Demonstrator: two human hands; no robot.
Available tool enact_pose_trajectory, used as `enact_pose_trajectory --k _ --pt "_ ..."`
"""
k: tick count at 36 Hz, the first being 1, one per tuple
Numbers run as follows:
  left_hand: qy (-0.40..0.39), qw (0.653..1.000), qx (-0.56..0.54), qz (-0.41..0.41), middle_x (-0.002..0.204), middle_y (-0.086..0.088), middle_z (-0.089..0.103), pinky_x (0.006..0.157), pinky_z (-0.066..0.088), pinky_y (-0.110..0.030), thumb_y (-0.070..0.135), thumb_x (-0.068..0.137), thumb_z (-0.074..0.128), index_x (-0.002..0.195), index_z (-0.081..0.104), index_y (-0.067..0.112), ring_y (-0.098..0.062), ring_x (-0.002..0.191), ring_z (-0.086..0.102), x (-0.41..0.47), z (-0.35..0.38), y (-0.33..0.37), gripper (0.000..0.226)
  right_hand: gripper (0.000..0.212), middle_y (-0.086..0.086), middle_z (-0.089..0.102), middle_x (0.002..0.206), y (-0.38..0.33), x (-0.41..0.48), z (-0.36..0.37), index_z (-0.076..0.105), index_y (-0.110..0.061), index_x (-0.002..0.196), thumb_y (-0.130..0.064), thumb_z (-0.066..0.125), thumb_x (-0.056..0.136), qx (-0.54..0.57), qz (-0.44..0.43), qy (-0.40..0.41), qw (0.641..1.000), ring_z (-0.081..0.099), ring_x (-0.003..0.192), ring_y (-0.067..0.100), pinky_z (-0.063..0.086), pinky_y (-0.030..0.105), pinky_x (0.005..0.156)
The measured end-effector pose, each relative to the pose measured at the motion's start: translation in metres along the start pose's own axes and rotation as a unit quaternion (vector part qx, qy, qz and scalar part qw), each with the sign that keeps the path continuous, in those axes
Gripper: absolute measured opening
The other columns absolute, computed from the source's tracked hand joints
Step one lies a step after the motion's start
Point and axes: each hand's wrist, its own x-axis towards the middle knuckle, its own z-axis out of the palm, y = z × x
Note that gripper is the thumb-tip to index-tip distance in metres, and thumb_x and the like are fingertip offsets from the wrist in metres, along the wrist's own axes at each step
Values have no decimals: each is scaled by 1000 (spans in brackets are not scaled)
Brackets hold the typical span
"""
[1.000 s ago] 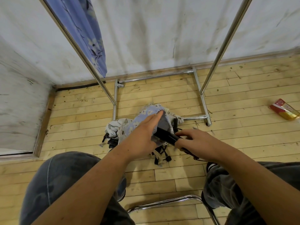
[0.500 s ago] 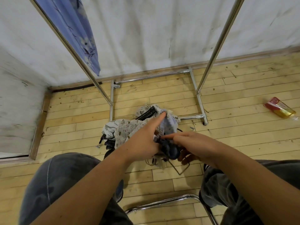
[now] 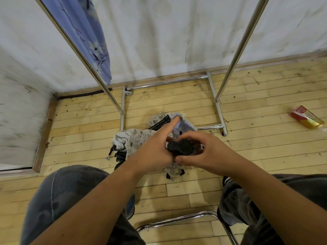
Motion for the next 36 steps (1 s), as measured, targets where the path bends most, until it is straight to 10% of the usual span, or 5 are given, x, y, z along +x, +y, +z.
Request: enact_pose_trajectory --k 13,20,25,36 --pt "-59 998 -35 8 157 15 41 61 44 -5 5 91 65 163 6 41 16 80 61 -1 8 16 100 17 -16 69 100 1 0 2 65 -32 112 -38 69 96 123 -1 33 992 66 96 2 53 19 81" --pt "-20 995 -95 -8 149 12 49 73 59 -24 1 89 70 161 14 48 -2 87 71 1 4 20 103 20 -9 64 104 6 4 5 58 -34 117 -44 61 100 80 1 11 997 64 93 3 54 20 79" --pt "-8 998 -69 -3 161 16 36 88 57 -20 7 86 74 158 18 53 -6 121 61 -1 4 20 102 43 -11 50 135 21 8 9 44 -56 131 -73 47 92 -82 15 16 996 46 130 14 44 43 110" --pt "9 999 -42 -5 163 21 33 102 52 -21 12 90 72 160 23 47 12 120 51 2 10 17 92 49 -8 47 140 22 11 7 52 -44 140 -60 58 94 -112 43 34 992 48 126 12 41 28 101"
